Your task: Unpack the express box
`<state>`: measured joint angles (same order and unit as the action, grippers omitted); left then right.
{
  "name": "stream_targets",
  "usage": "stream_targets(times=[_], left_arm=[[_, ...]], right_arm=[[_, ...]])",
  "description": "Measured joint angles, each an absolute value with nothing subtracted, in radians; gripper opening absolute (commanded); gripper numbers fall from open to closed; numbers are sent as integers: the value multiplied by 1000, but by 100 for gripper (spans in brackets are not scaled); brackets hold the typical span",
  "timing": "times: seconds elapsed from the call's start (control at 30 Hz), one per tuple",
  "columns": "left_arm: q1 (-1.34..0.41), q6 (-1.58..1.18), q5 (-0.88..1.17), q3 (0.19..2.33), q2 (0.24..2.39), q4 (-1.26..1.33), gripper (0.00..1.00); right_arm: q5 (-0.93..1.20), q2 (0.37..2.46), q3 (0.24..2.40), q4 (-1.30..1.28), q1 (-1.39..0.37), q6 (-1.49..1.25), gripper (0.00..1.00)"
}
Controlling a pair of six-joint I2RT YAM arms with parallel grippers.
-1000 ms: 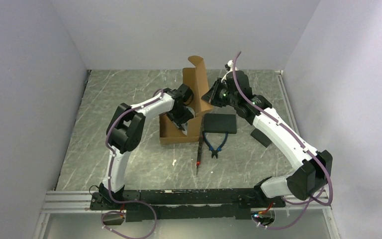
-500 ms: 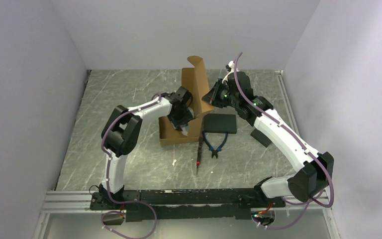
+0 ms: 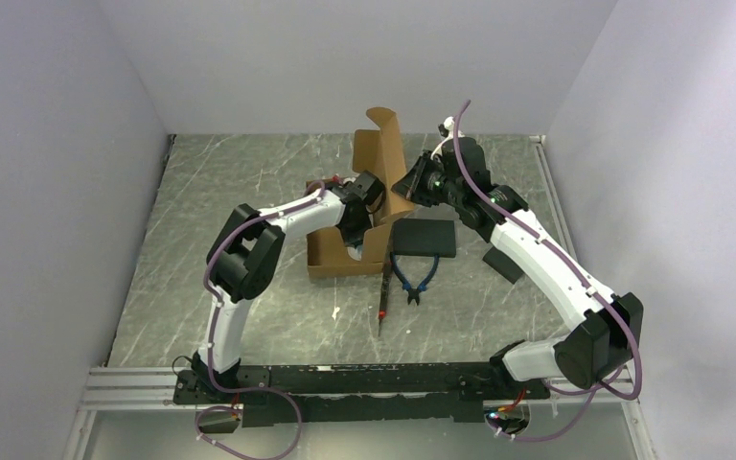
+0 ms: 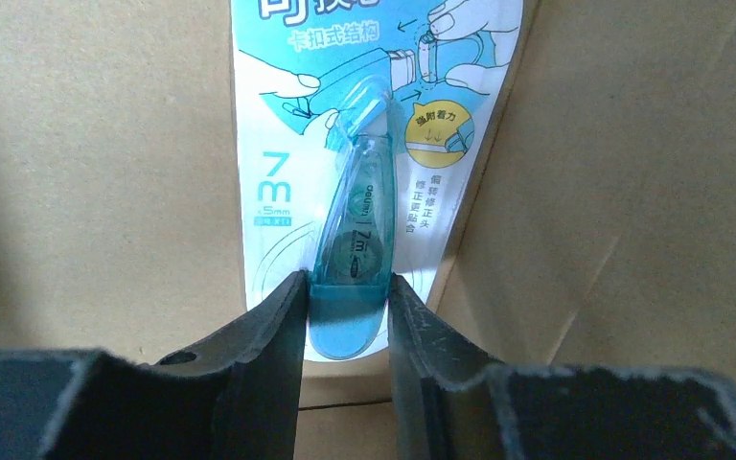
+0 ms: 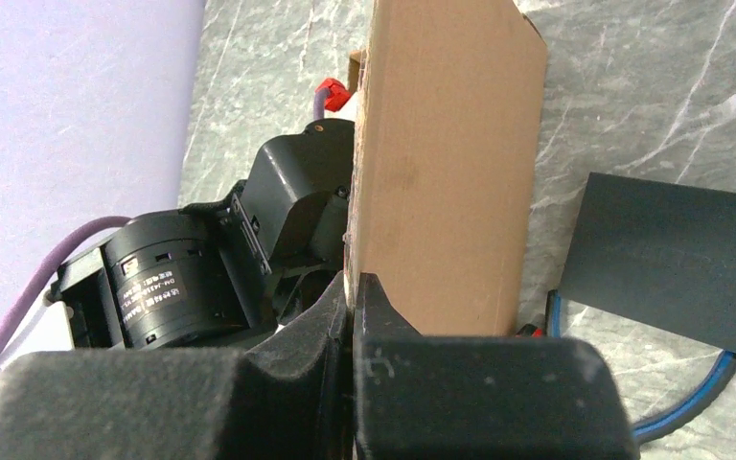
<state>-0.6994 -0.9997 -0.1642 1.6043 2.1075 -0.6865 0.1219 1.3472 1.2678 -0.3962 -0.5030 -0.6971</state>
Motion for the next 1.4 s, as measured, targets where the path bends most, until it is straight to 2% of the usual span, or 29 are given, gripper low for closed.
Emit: stream_targets(times=[0.2, 0.37, 0.73, 0.97, 1.23, 1.4], left_arm=[[-700, -868, -204, 1593, 2096, -669, 25], [-698, -746, -237, 1524, 2030, -649, 0], [-643, -611, -241, 1505, 1779, -652, 0], [-540, -513, -239, 1507, 1612, -719, 0], [-267, -351, -223, 1304, 1265, -752, 0], [-189, -288, -222, 1163, 1190, -746, 0]], right_arm=[[123, 1346, 1265, -393, -501, -698, 0], [140, 1346, 1262, -386, -501, -699, 0], [167, 1346, 1258, -376, -501, -700, 0], [189, 1346, 1246, -353, -501, -711, 0], [258, 1398, 1234, -263, -501, -801, 0], [310, 1494, 1275, -187, -504, -886, 0]])
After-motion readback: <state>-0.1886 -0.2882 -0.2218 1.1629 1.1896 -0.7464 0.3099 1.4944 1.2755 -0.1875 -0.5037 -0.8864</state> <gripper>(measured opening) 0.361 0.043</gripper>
